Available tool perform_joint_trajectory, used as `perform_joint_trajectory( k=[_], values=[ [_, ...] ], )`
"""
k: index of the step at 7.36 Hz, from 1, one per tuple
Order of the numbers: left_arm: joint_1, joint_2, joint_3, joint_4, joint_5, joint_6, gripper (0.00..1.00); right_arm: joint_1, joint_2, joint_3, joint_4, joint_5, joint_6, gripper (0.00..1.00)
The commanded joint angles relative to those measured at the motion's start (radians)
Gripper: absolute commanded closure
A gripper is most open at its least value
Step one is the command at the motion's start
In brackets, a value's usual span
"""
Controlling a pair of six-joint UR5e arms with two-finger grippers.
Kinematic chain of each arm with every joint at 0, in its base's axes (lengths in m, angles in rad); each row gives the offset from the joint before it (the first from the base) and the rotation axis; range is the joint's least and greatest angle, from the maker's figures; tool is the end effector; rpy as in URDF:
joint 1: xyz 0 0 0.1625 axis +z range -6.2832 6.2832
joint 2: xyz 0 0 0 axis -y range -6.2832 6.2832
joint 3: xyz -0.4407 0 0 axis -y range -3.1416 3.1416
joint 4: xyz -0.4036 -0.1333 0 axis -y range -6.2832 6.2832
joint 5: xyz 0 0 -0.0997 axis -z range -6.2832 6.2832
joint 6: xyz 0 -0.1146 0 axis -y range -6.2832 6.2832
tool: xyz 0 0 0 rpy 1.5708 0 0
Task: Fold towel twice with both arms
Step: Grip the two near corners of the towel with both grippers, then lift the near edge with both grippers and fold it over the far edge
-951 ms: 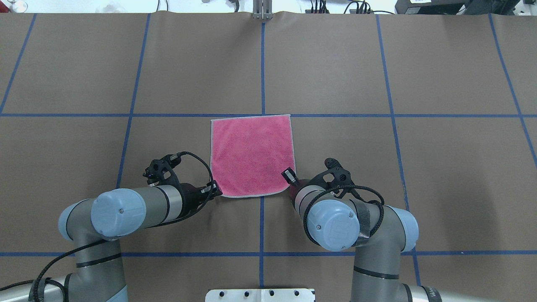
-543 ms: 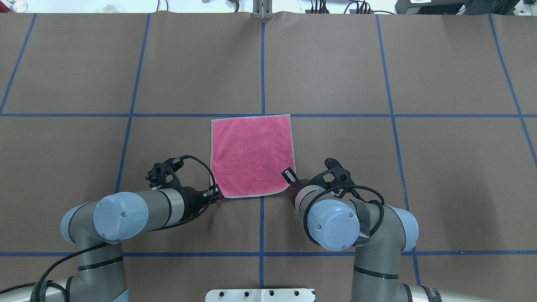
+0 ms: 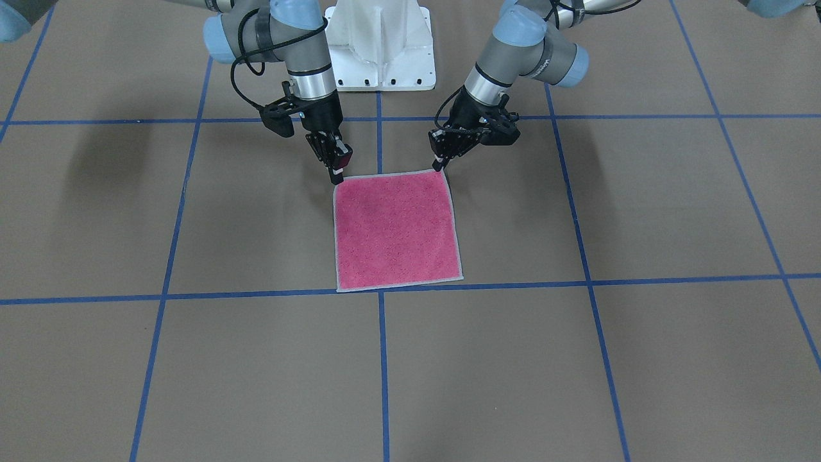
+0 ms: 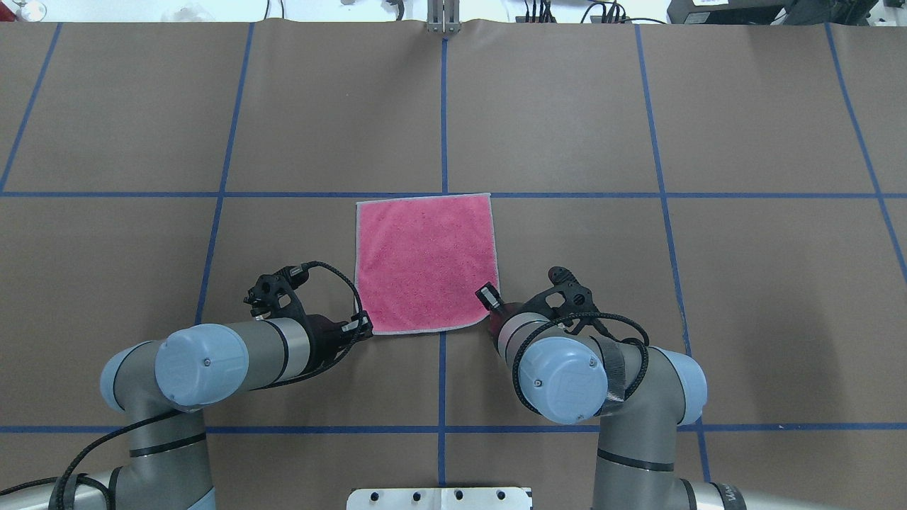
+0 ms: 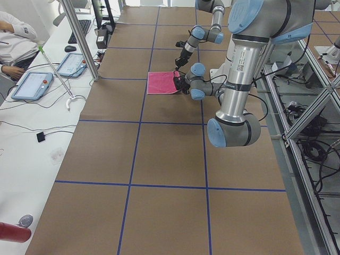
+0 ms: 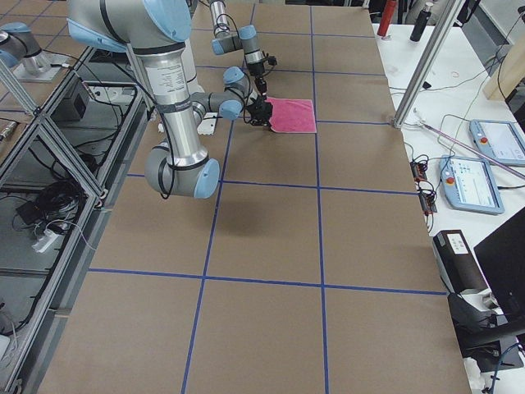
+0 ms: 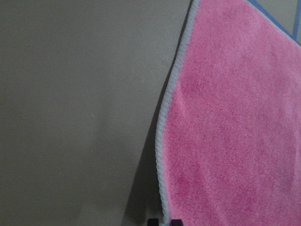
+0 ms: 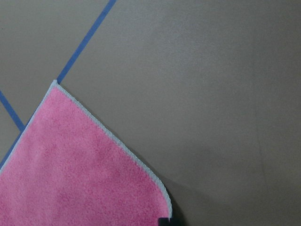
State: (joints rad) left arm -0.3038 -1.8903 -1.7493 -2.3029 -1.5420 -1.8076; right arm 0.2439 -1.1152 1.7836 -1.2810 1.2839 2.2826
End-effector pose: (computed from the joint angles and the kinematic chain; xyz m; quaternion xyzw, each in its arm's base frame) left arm 0.5644 -0.3201 0.3324 0.0311 0.5762 -0.2261 0.7848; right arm -0.5984 -0.3197 0.2898 0.0176 -0.4732 0.4624 0.7496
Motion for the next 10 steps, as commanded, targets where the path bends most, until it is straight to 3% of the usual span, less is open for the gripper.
perform_joint_trajectory(
  k=[1, 5, 7, 10],
  values=[
    [-0.005, 0.0, -0.007, -0.003, -0.001, 0.04, 1.0, 0.002, -0.002, 0.011, -0.001, -0.002, 0.0, 1.0],
    [-0.003, 0.007, -0.093, 0.0, -0.007, 0.042, 1.0, -0.09, -0.063, 0.134, -0.011, -0.054, 0.002, 1.0],
    [-0.018, -0.001, -0.079, 0.003, -0.006, 0.042, 1.0, -0.049, -0.058, 0.108, -0.011, -0.051, -0.014, 1.0],
    [-0.067, -0.068, -0.07, 0.124, -0.003, 0.042, 1.0, 0.024, -0.022, 0.053, -0.006, -0.046, -0.015, 1.0]
  ],
)
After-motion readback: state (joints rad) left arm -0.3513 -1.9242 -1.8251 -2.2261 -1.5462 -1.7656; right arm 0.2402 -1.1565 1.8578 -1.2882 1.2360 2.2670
